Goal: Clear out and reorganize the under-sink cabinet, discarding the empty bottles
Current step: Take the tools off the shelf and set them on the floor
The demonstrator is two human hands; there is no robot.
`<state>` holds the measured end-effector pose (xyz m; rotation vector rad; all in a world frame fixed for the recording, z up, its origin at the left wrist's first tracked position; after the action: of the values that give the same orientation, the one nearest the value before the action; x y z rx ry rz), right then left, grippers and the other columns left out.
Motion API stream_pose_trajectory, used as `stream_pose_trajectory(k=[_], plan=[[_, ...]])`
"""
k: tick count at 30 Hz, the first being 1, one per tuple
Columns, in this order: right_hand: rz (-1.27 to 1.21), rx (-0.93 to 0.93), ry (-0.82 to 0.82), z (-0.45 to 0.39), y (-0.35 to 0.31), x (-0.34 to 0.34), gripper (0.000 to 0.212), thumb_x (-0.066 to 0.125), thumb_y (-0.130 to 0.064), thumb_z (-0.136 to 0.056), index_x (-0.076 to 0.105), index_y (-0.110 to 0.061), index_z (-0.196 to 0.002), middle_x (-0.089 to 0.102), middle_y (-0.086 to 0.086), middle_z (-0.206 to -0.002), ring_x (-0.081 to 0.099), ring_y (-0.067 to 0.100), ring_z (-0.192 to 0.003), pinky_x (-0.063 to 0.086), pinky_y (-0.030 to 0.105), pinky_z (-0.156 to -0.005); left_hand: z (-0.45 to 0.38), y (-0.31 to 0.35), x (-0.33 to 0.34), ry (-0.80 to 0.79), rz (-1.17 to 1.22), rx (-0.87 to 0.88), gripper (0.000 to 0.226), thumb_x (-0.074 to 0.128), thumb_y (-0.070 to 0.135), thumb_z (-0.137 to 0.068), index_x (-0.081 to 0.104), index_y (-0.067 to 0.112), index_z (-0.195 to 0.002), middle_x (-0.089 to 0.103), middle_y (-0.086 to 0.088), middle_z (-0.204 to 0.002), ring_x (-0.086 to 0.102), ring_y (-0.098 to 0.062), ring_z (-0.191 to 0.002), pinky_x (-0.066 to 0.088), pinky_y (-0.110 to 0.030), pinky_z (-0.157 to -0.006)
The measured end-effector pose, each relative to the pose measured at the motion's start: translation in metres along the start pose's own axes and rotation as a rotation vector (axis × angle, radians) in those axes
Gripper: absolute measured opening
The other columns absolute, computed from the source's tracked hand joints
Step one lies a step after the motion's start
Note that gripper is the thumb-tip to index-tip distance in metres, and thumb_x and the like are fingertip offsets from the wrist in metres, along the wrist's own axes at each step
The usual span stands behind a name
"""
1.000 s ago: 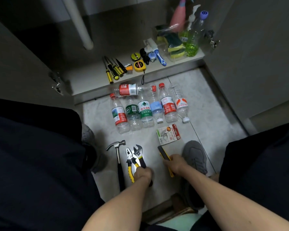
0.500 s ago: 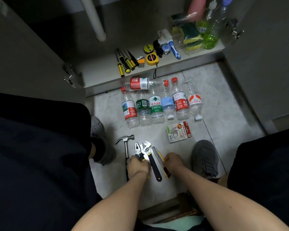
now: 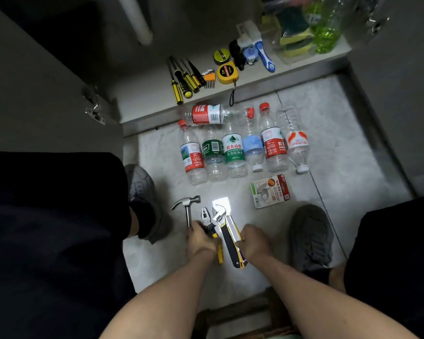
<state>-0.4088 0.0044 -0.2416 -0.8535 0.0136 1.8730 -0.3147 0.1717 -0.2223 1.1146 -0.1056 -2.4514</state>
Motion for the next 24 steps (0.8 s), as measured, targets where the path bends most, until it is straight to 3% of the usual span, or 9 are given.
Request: stream_pose_trajectory(k=[3,5,9,15,18,24], plan=[[0.000,-0.014,0.008,-0.001,-0.006,0.001,0.016,0.071,-0.015,-0.087,0.056,-0.012,-0.081,0.069,0.015,-0.095,0.066,0.030,-0.087,0.048,0.031,-0.070,0.002,-0.004,0.000,0.017,-0.036,0.004,0.038,0.068,0.021,-0.073,0.050,0.022,-0.108,0.054,-0.003,-0.118,0.055,-0.029,-0.111,0.051,-0.038,-0.088],[0.017,-0.015,0.021,-0.001,-0.007,0.002,0.031,0.072,-0.014,-0.086,0.047,-0.016,-0.067,0.069,0.017,-0.090,0.060,0.024,-0.075,0.051,0.033,-0.070,0.002,-0.007,0.000,0.036,-0.024,0.006,0.035,0.066,0.019,-0.076,0.052,0.022,-0.108,0.054,-0.003,-0.119,0.054,-0.029,-0.111,0.049,-0.035,-0.088],[0.025,-0.012,0.035,-0.001,-0.011,0.010,0.044,0.076,-0.017,-0.082,0.040,-0.019,-0.057,0.065,0.010,-0.074,0.051,0.013,-0.058,0.041,0.027,-0.059,0.004,-0.006,-0.002,0.054,0.010,-0.003,0.038,0.067,0.018,-0.075,0.054,0.019,-0.110,0.055,-0.005,-0.123,0.055,-0.030,-0.113,0.050,-0.039,-0.091],[0.031,0.000,-0.085,0.001,-0.017,0.014,0.027,0.076,-0.024,-0.084,0.053,-0.016,-0.075,0.071,0.013,-0.095,0.066,0.026,-0.085,0.036,0.024,-0.064,0.007,-0.003,-0.006,0.044,-0.054,0.016,0.039,0.066,0.021,-0.081,0.052,0.017,-0.117,0.051,-0.007,-0.128,0.050,-0.029,-0.121,0.048,-0.038,-0.093],[0.065,-0.010,-0.118,0.002,-0.023,0.000,0.019,0.072,-0.026,-0.086,0.060,-0.013,-0.085,0.069,0.013,-0.097,0.068,0.030,-0.096,0.043,0.026,-0.068,0.006,0.005,-0.012,0.036,-0.055,0.026,0.037,0.066,0.021,-0.083,0.054,0.017,-0.118,0.051,-0.006,-0.129,0.047,-0.027,-0.124,0.046,-0.036,-0.097],[-0.001,-0.107,-0.026,-0.003,-0.054,-0.044,0.014,0.062,-0.022,-0.092,0.068,-0.010,-0.089,0.071,0.006,-0.095,0.064,0.019,-0.086,0.046,0.027,-0.070,-0.010,0.038,-0.041,0.067,-0.070,0.109,0.028,0.060,0.025,-0.088,0.060,0.015,-0.114,0.053,-0.009,-0.126,0.054,-0.028,-0.119,0.049,-0.038,-0.096]])
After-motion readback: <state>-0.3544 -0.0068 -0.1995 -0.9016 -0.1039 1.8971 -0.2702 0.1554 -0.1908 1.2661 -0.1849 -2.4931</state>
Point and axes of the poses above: each hand's wrist, its own z-axis away from the middle knuckle, its own x-axis out of the palm, y = z × x, the point moved 9 cm from there along -z, towards the middle knuckle
